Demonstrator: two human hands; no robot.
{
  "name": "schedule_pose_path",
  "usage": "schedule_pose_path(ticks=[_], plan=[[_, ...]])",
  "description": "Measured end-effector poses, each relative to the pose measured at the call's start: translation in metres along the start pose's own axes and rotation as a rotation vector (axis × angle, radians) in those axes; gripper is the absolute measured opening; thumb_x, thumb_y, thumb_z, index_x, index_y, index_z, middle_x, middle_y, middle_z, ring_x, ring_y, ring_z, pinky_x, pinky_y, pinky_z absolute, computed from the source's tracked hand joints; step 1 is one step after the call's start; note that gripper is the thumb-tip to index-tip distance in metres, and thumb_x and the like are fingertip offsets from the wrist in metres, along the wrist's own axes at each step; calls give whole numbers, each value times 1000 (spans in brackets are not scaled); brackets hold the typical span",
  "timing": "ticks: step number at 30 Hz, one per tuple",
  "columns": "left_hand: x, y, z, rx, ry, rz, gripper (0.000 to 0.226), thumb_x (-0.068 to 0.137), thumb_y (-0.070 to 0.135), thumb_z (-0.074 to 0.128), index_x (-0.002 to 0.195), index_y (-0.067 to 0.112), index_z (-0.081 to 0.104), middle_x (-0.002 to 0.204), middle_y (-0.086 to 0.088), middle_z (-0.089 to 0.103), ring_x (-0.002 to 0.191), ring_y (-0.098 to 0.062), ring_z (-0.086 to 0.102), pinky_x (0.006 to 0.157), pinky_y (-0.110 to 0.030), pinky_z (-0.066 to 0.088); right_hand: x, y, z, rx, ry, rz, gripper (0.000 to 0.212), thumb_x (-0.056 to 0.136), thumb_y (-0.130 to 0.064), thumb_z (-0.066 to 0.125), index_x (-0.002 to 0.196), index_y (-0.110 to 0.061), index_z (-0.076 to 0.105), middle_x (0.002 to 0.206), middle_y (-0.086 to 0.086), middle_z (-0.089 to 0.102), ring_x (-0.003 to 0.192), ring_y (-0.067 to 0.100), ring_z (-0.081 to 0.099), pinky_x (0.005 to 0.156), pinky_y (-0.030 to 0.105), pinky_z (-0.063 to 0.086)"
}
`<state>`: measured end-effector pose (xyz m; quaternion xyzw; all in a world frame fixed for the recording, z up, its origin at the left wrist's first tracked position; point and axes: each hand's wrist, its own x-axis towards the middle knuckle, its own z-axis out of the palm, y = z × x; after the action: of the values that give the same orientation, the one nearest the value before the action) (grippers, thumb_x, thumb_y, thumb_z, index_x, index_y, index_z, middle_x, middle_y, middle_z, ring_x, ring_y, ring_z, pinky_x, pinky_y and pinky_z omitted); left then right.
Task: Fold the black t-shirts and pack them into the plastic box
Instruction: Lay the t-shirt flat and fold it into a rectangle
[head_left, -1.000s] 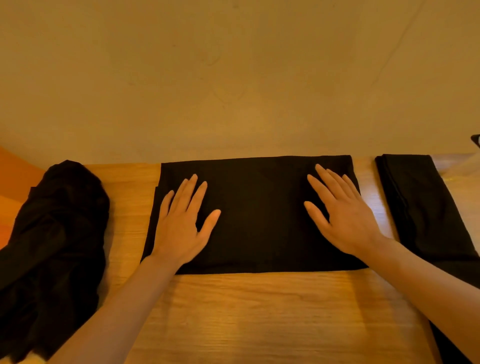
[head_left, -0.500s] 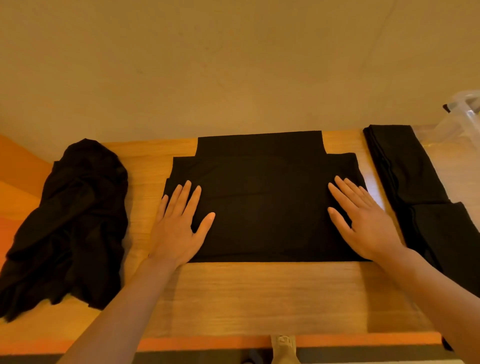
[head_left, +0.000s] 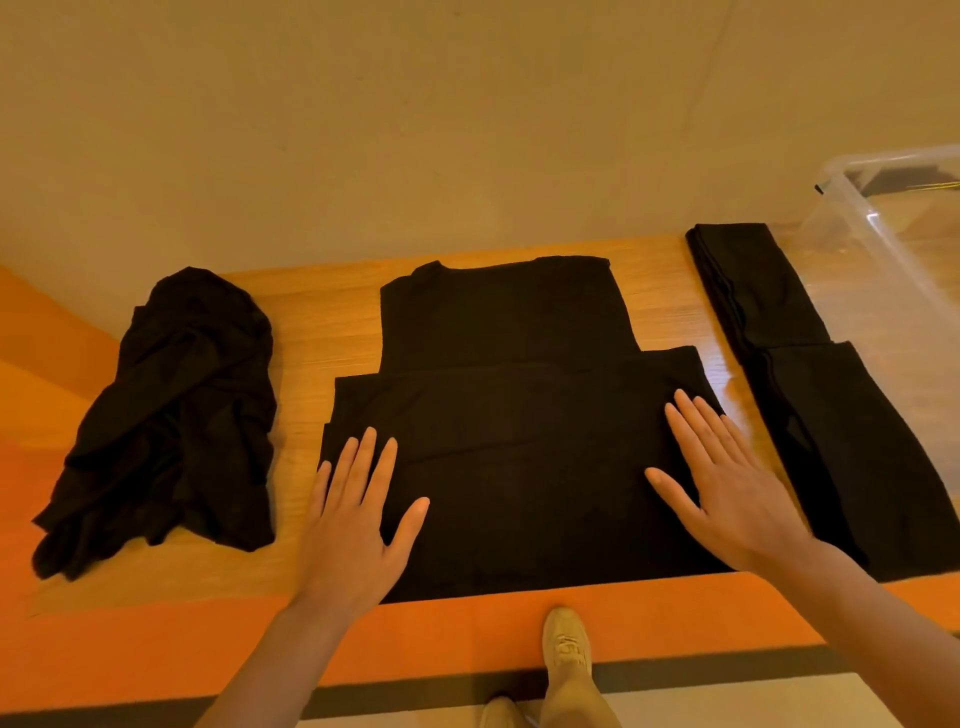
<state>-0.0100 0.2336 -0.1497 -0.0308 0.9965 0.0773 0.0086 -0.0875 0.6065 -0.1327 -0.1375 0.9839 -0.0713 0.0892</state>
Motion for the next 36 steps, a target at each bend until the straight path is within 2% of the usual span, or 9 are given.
schedule_pose_path(ticks=[5, 9, 14, 19, 25, 28, 30, 33, 36], plan=[[29, 7, -11, -133, 74, -57, 74, 92, 64, 13, 153, 23, 17, 161, 2, 9, 148, -10, -3, 120, -33, 0, 18, -3, -9, 66, 57, 91, 77, 92, -68, 6, 152, -21, -2, 159, -6, -10, 144, 5, -17, 116, 26, -4], [71, 9, -6, -80, 66, -90, 73, 93, 63, 12, 153, 22, 17, 161, -2, 11, 149, -15, 1, 121, -38, 4, 44, -4, -5, 28, 15, 188, 82, 89, -67, 5, 153, -17, -5, 160, 0, -12, 144, 11, -18, 119, 32, -4], [92, 4, -2, 2, 27, -122, 79, 89, 68, 9, 154, 22, 12, 162, -2, 5, 148, -15, -4, 121, -39, -1, 54, -3, -9, -29, 22, 203, 87, 86, -70, -4, 152, -12, -5, 160, 4, -11, 143, 12, -19, 115, 29, -10], [119, 15, -14, -28, 60, -72, 76, 92, 66, 14, 154, 22, 15, 162, -3, 8, 149, -16, 0, 120, -36, -3, 95, -18, -25, 53, 126, 49, 75, 96, -60, 10, 153, -12, 7, 161, 5, 3, 146, 13, -9, 117, 29, -6], [199, 28, -11, -15, 13, -59, 68, 98, 58, 21, 154, 20, 17, 162, -3, 10, 149, -17, 1, 121, -37, 1, 189, -43, -31, 64, 58, -162, 72, 96, -59, 12, 153, -14, 10, 162, 3, 2, 148, 15, -6, 120, 32, -3], [232, 24, -12, -20, -13, -60, 75, 94, 65, 27, 154, 21, 17, 162, -2, 9, 149, -18, 2, 121, -39, 3, 226, -45, -30, 35, 18, -155, 68, 100, -53, 20, 154, -15, 6, 162, 2, -2, 148, 15, -9, 120, 34, -5], [248, 21, -15, -2, -59, -52, 84, 88, 74, 27, 154, 25, 12, 162, -1, 5, 149, -17, -2, 121, -41, 1, 240, -40, -26, 12, 24, -122, 75, 96, -61, 15, 154, -15, 3, 162, 1, -4, 147, 14, -11, 120, 35, -7], [257, 17, -15, 34, -116, -66, 98, 76, 86, 18, 154, 30, 3, 162, 1, -4, 148, -16, -10, 120, -43, -4, 246, -29, -20, -29, 59, -45, 90, 83, -71, 1, 154, -16, -1, 161, 0, -7, 147, 13, -13, 120, 39, -8], [257, 16, -9, 56, -114, -75, 103, 70, 91, 9, 153, 31, -3, 162, 2, -9, 147, -15, -15, 120, -45, -6, 248, -25, -18, -40, 62, -26, 94, 80, -74, 1, 154, -16, -2, 161, 0, -8, 147, 13, -14, 120, 39, -8]])
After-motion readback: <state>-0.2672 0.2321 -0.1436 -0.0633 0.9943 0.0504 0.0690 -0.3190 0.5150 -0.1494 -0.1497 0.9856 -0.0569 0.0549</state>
